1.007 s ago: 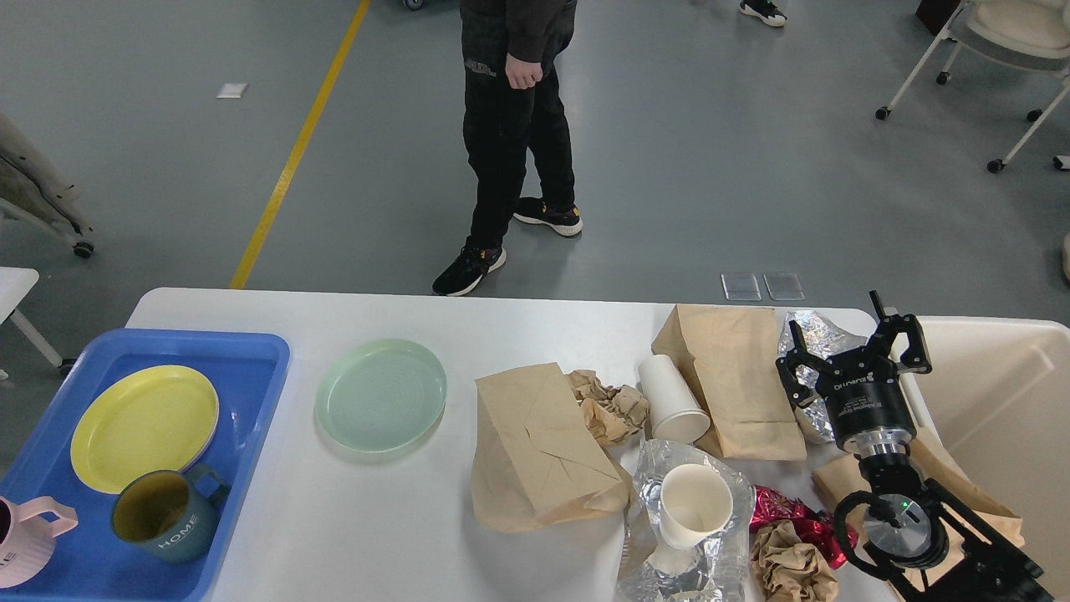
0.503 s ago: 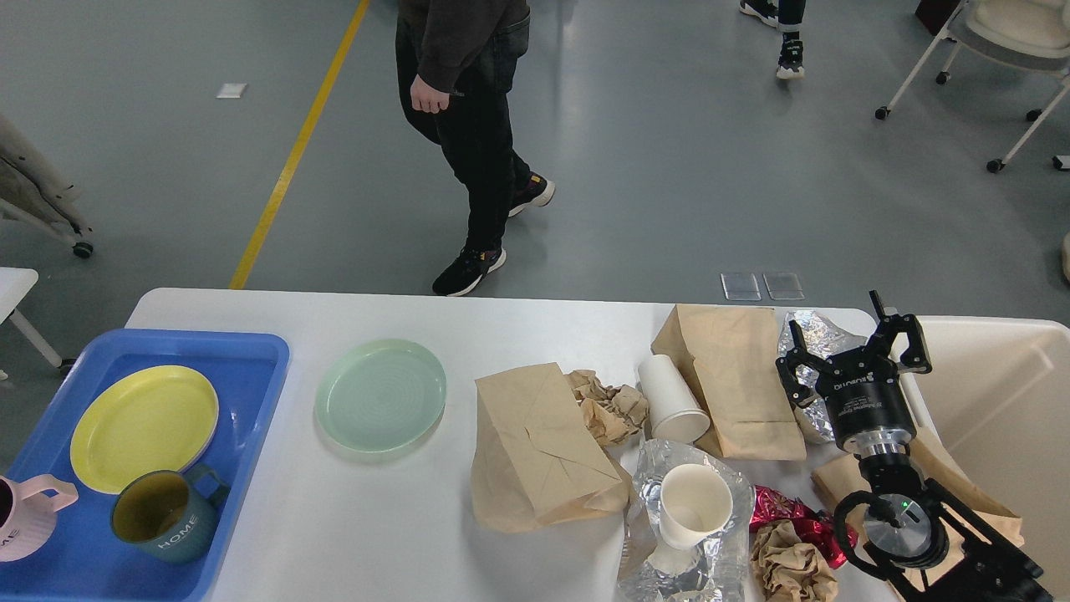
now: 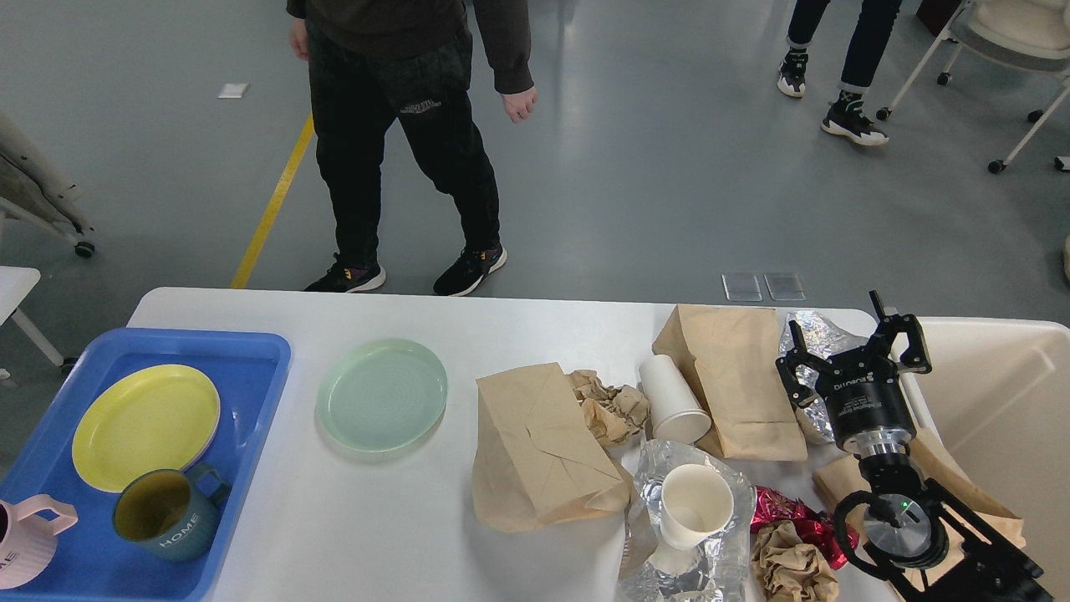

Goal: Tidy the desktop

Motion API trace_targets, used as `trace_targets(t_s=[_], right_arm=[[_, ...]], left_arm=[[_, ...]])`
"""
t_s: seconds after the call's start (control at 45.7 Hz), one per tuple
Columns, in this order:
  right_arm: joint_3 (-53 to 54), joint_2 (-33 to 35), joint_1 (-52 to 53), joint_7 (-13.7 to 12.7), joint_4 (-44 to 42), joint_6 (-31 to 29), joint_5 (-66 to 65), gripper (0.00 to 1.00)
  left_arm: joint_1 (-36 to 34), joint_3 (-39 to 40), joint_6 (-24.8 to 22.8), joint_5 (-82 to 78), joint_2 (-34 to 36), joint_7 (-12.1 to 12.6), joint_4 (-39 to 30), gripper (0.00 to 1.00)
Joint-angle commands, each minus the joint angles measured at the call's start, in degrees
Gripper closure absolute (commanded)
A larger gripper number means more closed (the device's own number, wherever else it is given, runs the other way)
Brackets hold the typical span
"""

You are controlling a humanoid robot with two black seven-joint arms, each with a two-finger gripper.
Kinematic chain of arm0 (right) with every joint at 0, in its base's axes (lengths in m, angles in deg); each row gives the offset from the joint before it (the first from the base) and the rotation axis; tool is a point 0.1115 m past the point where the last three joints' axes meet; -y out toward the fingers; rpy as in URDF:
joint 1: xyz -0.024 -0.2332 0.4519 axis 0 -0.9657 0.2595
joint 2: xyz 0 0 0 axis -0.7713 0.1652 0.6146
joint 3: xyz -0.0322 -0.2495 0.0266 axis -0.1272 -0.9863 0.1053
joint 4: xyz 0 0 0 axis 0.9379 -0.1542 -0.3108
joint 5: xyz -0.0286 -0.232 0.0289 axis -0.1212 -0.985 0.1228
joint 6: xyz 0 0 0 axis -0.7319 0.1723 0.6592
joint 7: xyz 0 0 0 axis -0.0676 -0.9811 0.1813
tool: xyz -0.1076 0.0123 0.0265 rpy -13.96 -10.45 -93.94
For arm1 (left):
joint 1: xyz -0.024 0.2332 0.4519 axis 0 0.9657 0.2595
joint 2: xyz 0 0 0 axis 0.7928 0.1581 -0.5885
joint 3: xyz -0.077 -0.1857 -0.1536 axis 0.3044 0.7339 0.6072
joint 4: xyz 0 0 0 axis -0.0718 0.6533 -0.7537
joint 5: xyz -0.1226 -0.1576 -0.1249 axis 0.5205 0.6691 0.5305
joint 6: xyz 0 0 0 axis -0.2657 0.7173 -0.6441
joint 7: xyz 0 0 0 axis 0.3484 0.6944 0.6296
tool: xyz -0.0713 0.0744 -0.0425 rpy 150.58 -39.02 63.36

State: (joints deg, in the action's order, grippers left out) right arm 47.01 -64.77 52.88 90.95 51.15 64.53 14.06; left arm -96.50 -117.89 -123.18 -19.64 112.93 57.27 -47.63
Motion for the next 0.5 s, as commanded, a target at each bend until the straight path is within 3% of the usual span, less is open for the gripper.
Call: trace_targets(t_s=[0.0,0.175,0.219,0.241,0.263,0.306,0.35,0.482], right_arm=[[0.00,0.01,0.01,0.01,0.01,0.00,0.00,0.00],[0.00,0.01,0.01,0.01,0.01,0.00,0.00,0.00],[0.00,-0.07,-0.08,0.01,0.01,0.00,0.00,0.00],[0.00,-0.07,0.01,0.01,0.01,0.00,0.00,0.00],[0.00,0.01,0.01,0.01,0.01,0.00,0.00,0.00],[0.00,0.01,0.01,0.01,0.01,0.00,0.00,0.00],[0.00,0.01,0.01,0.01,0.01,0.00,0.00,0.00],[0.00,0.01,0.01,0.01,0.01,0.00,0.00,0.00]], left_arm=[[-0.02,-0.08,0.46,0.09,0.02,0.34,-0.07,1.00],[-0.02,0.01,2.13,1.15,0.10,0.61,0.02,0.99],[-0.02,0.01,2.22,1.41,0.02,0.17,-0.07,0.83],[0.07,0.01,2.83,1.50,-0.16,0.08,-0.07,0.44],[0.07,0.01,2.84,1.59,-0.16,-0.18,-0.07,0.30],[-0.11,0.19,2.66,1.76,0.02,-0.44,-0.07,0.13],[-0.11,0.27,2.57,1.76,0.02,-0.53,-0.07,0.08],[-0.28,0.19,2.31,1.76,0.28,-0.45,-0.07,0.06]])
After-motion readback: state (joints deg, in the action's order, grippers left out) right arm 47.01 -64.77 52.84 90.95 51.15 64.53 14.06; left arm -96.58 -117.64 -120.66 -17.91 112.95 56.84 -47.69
